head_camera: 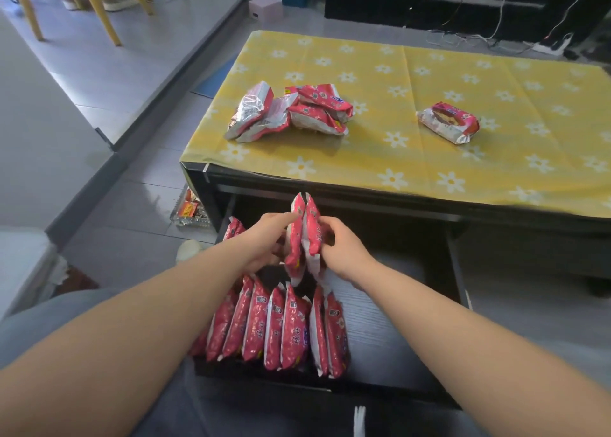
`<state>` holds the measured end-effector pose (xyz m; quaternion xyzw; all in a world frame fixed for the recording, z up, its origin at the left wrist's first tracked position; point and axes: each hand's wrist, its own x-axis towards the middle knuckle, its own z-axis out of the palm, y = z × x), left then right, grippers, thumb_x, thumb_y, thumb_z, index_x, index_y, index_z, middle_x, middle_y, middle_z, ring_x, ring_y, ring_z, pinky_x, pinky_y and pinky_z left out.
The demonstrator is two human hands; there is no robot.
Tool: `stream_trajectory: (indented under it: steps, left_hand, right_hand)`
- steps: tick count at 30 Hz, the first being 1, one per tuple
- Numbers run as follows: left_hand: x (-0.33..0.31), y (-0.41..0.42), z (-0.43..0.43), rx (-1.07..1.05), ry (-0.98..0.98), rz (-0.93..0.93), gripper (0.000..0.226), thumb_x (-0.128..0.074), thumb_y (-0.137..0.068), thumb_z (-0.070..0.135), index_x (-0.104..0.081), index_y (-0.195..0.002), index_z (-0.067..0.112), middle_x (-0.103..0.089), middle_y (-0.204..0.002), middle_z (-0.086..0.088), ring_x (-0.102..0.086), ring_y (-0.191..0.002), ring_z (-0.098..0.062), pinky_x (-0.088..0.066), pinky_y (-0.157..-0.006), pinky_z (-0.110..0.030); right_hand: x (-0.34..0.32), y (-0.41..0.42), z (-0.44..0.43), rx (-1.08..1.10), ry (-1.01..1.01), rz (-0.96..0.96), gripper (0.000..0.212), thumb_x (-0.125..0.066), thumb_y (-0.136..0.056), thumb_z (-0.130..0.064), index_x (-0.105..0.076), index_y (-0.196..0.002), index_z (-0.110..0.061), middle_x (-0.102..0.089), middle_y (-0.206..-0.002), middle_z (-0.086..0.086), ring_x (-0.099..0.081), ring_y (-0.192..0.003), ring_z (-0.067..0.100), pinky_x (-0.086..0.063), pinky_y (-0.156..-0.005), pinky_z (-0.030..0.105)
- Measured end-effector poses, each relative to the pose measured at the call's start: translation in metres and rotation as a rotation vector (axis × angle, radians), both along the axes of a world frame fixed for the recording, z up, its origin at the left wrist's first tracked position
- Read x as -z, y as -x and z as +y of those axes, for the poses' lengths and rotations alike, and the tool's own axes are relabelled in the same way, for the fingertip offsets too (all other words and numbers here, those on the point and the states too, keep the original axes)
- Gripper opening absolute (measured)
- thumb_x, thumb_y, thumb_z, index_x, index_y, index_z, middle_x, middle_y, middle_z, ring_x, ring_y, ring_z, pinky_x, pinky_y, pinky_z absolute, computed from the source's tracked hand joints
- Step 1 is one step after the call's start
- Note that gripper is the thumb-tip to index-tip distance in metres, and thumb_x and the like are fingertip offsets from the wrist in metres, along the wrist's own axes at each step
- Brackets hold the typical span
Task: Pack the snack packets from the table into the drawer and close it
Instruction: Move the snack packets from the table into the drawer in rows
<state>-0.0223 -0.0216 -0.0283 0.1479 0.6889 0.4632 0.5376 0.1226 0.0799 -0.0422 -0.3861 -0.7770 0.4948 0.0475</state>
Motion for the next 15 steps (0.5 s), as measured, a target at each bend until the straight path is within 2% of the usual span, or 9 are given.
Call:
stream_trajectory:
  steps: [2, 5, 7, 9, 11, 12, 13, 15]
  left_hand:
    - [0.006, 0.007, 0.002, 0.020, 0.044, 0.043, 0.046, -0.058, -0.103, 0.030, -0.055, -0.143, 0.006, -0.074, -0.115, -0.016, -0.074, -0.092, -0.026, -0.062, -0.077, -0.042]
    - [0.014, 0.015, 0.005, 0.051, 0.165, 0.179, 0.042, -0.052, -0.102, 0.024, -0.054, -0.141, 0.008, -0.071, -0.125, -0.019, -0.072, -0.110, -0.035, -0.060, -0.096, -0.052]
    - [0.017, 0.024, 0.006, 0.116, 0.282, 0.388, 0.042, -0.050, -0.102, 0.026, -0.054, -0.140, 0.009, -0.070, -0.125, -0.017, -0.069, -0.113, -0.033, -0.056, -0.102, -0.050]
    - [0.020, 0.031, 0.006, 0.211, 0.356, 0.560, 0.036, -0.049, -0.102, 0.026, -0.056, -0.134, 0.009, -0.068, -0.119, -0.012, -0.066, -0.108, -0.027, -0.055, -0.095, -0.042]
    - [0.022, 0.033, 0.003, 0.342, 0.416, 0.689, 0.021, -0.048, -0.103, 0.027, -0.057, -0.111, 0.010, -0.065, -0.103, -0.006, -0.062, -0.091, -0.018, -0.050, -0.075, -0.031]
    - [0.024, 0.034, 0.001, 0.438, 0.446, 0.760, 0.022, -0.046, -0.103, 0.029, -0.056, -0.103, 0.010, -0.062, -0.100, -0.006, -0.059, -0.085, -0.017, -0.047, -0.072, -0.030]
    - [0.026, 0.034, -0.001, 0.536, 0.478, 0.843, 0.026, -0.044, -0.103, 0.031, -0.057, -0.105, 0.008, -0.062, -0.103, -0.008, -0.058, -0.088, -0.021, -0.048, -0.078, -0.033]
    - [0.032, 0.039, -0.005, 0.594, 0.496, 1.026, 0.039, -0.046, -0.101, 0.035, -0.054, -0.127, 0.006, -0.059, -0.119, -0.016, -0.059, -0.109, -0.033, -0.048, -0.095, -0.044]
  right_hand:
    - [0.011, 0.011, -0.001, 0.002, 0.049, 0.005, 0.062, -0.071, -0.095, -0.021, -0.047, -0.152, -0.025, -0.062, -0.141, -0.003, -0.059, -0.128, 0.016, -0.046, -0.099, 0.028]
    - [0.029, 0.031, -0.005, -0.009, 0.082, 0.005, 0.071, -0.076, -0.091, -0.022, -0.043, -0.154, -0.022, -0.059, -0.144, -0.002, -0.058, -0.125, 0.014, -0.046, -0.100, 0.028]
    - [0.040, 0.042, -0.009, -0.008, 0.075, -0.014, 0.072, -0.075, -0.092, -0.019, -0.041, -0.156, -0.021, -0.057, -0.148, 0.002, -0.056, -0.131, 0.019, -0.046, -0.104, 0.029]
    - [0.048, 0.050, -0.013, -0.032, 0.069, -0.033, 0.072, -0.073, -0.094, -0.019, -0.039, -0.157, -0.021, -0.055, -0.151, 0.003, -0.055, -0.135, 0.021, -0.045, -0.106, 0.029]
    - [0.057, 0.056, -0.018, -0.070, 0.084, -0.069, 0.072, -0.073, -0.093, -0.023, -0.039, -0.157, -0.022, -0.056, -0.148, 0.003, -0.056, -0.134, 0.023, -0.047, -0.105, 0.031]
    - [0.061, 0.059, -0.020, -0.102, 0.095, -0.097, 0.071, -0.072, -0.093, -0.022, -0.040, -0.156, -0.023, -0.059, -0.146, 0.004, -0.058, -0.132, 0.024, -0.048, -0.103, 0.032]
    - [0.065, 0.062, -0.023, -0.141, 0.100, -0.126, 0.071, -0.071, -0.092, -0.022, -0.041, -0.156, -0.024, -0.061, -0.141, 0.004, -0.060, -0.130, 0.026, -0.050, -0.098, 0.031]
    - [0.070, 0.070, -0.028, -0.222, 0.100, -0.157, 0.074, -0.071, -0.090, -0.024, -0.039, -0.157, -0.029, -0.062, -0.132, 0.005, -0.062, -0.125, 0.029, -0.051, -0.091, 0.029]
